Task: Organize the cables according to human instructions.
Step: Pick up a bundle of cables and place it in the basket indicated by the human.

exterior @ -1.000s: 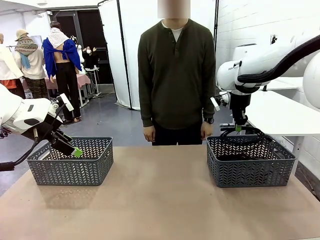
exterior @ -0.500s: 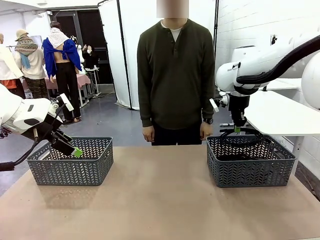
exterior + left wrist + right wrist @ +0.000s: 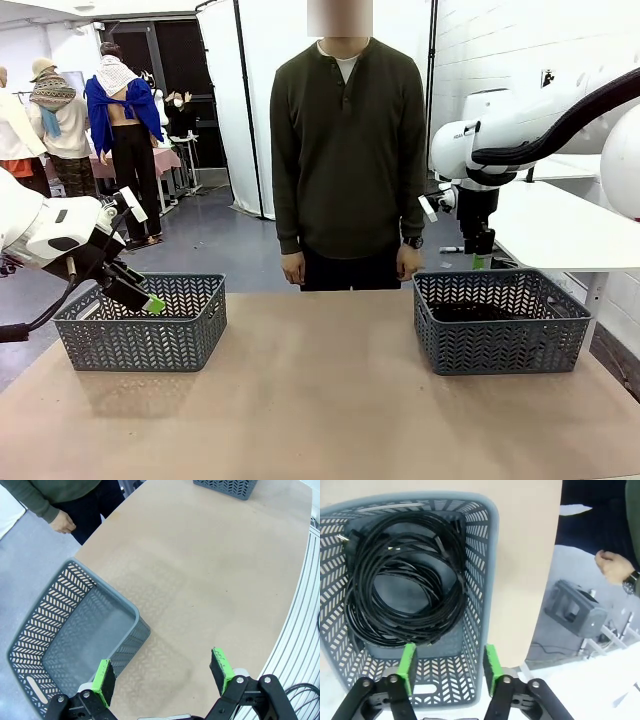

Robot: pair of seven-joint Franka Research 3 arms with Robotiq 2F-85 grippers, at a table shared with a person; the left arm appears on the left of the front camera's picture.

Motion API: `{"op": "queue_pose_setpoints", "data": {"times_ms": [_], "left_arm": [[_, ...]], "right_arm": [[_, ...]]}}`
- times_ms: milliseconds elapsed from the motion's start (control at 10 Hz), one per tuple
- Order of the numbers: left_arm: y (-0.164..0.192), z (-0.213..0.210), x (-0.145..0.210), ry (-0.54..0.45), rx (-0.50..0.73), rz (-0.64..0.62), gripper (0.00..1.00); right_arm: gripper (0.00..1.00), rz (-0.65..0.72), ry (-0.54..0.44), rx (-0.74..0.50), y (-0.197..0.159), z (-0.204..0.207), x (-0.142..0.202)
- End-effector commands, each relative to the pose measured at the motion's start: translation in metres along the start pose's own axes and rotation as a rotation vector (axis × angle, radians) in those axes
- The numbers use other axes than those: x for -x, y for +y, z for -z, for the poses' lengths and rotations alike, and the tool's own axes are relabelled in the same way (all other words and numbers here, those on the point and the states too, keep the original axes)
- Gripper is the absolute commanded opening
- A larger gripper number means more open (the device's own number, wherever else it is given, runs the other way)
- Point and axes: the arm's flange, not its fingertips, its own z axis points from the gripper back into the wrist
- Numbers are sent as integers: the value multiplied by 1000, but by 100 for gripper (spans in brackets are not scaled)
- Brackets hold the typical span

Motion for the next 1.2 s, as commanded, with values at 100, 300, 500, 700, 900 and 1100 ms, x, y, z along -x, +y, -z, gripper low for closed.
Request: {"op": "queue_pose_setpoints", "data": {"times_ms": [100, 300, 500, 700, 900, 1100], "left_arm": [[2, 1, 0, -12, 7, -7, 100], [2, 1, 0, -12, 7, -7, 100], [2, 1, 0, -12, 7, -7, 100], [2, 1, 0, -12, 7, -7, 100], [2, 1, 0, -12, 7, -7, 100], [2, 1, 0, -12, 7, -7, 100]], "right_arm": [[100, -13, -10, -42, -15, -3, -3], [100, -22, 36, -49, -19, -2, -6], [100, -7, 7, -38, -9, -3, -4], [100, -7, 7, -38, -9, -3, -4], [100, -7, 7, -38, -9, -3, -4], [100, -7, 7, -38, -9, -3, -4]]}}
